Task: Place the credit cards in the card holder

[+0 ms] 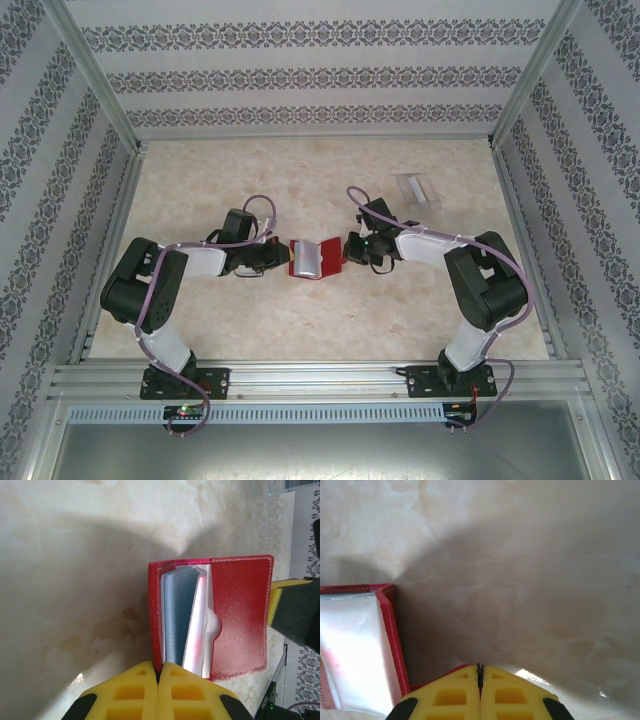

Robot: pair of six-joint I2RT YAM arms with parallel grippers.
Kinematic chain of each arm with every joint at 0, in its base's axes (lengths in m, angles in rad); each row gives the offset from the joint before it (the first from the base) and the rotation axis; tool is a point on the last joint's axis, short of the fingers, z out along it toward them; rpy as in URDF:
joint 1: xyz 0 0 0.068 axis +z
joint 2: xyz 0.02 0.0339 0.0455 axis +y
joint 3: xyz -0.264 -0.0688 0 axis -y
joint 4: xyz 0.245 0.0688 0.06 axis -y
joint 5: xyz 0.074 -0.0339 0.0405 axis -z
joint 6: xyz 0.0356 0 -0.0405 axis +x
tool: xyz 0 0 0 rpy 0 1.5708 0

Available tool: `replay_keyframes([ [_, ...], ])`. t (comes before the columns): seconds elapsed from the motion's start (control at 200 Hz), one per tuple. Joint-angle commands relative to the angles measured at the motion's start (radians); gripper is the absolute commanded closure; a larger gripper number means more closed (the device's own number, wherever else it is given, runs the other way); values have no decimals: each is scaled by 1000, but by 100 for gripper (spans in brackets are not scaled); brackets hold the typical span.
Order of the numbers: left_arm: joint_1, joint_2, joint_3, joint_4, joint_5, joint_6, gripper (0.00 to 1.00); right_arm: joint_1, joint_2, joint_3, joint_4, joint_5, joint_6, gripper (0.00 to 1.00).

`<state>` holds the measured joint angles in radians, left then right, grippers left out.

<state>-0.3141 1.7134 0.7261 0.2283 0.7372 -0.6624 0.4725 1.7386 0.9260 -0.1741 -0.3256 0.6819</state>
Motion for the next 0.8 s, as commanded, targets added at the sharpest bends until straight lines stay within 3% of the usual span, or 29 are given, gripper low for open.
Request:
replay_keyframes([
  [0.0,-11,-54,32,10,36,8,99,41,41,4,24,2,15,100],
  [0.16,-28,-56,61,-46,47,34,97,74,88,21,59,-9,39,100],
  [0.3,-38,-43,74,-59,41,34,88,91,117,37,71,-10,47,100],
  [0.475,-45,-30,102,-119,5,56,88,92,116,37,77,-14,44,100],
  [0.595,-58,-16,118,-147,-9,69,77,91,117,39,76,-17,38,100],
  [0.794,-68,17,138,-140,-1,61,84,89,123,30,87,-21,43,100],
])
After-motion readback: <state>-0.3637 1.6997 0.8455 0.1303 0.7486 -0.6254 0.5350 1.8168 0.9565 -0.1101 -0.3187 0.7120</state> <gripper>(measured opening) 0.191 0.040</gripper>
